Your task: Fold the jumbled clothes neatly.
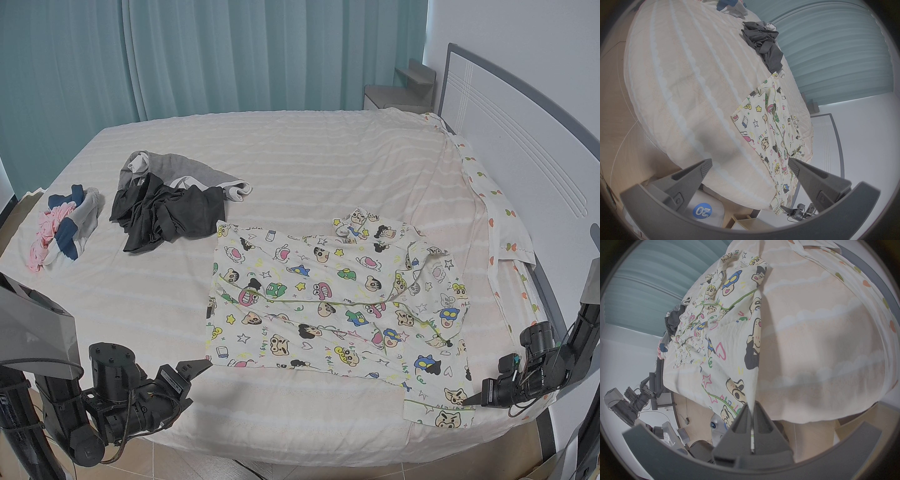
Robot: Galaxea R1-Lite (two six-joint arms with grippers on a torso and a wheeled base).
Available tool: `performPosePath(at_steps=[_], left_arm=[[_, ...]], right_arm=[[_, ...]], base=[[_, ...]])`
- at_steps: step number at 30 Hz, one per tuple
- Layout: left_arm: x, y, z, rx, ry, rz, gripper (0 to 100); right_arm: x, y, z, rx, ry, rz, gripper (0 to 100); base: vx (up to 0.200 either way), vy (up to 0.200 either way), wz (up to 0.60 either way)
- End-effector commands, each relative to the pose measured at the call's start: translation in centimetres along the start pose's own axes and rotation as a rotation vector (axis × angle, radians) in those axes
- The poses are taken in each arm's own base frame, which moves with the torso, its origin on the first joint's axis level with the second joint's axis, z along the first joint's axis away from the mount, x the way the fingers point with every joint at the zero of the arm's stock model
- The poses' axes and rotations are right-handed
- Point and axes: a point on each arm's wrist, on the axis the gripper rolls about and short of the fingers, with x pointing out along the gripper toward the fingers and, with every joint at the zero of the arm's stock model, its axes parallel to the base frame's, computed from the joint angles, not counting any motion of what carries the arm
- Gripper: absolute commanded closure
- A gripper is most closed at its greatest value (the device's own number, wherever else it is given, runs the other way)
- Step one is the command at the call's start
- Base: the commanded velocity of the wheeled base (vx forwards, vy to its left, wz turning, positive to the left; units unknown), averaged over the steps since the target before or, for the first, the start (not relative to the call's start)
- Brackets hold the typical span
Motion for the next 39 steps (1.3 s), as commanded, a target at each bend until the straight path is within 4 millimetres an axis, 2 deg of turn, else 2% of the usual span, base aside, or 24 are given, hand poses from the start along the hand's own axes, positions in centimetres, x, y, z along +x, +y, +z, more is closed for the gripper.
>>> performPosePath(at_steps=[1,7,11,16,20,28,35,39], left_arm=[[-0.2,0.5,-0.2,0.001,0.009,0.026,0],[0.0,0.7,-0.4,0.007,0.018,0.039,0],[0.6,1.1,-1.5,0.034,0.035,0.078,0],[2.6,0.9,-2.8,0.083,-0.076,0.100,0],[3.9,0.3,-2.4,0.072,-0.154,0.072,0],[5.8,-1.1,-1.7,0.060,-0.156,-0.012,0],[8.7,0.1,-1.8,0.131,-0.153,0.023,0],[9.3,-0.1,-1.8,0.153,-0.159,0.012,0]], right_arm=[[-0.4,-0.4,-0.6,-0.019,0.013,-0.014,100],[-1.0,-0.6,-0.8,-0.032,0.029,-0.032,100],[-1.0,-0.6,-1.1,-0.037,0.045,-0.030,100],[-0.7,0.1,-1.8,-0.056,0.080,-0.017,100],[-1.0,0.3,-1.9,-0.061,0.074,-0.013,100],[-1.3,0.4,-1.9,-0.066,0.036,-0.006,100],[-1.3,0.3,-2.0,-0.075,0.009,-0.004,100],[-1.3,0.3,-1.8,-0.078,0.000,-0.004,100]], base=[[0.000,0.000,0.00],[0.000,0.000,0.00],[0.000,0.000,0.00],[0.000,0.000,0.00],[0.000,0.000,0.00],[0.000,0.000,0.00],[0.000,0.000,0.00],[0.000,0.000,0.00]])
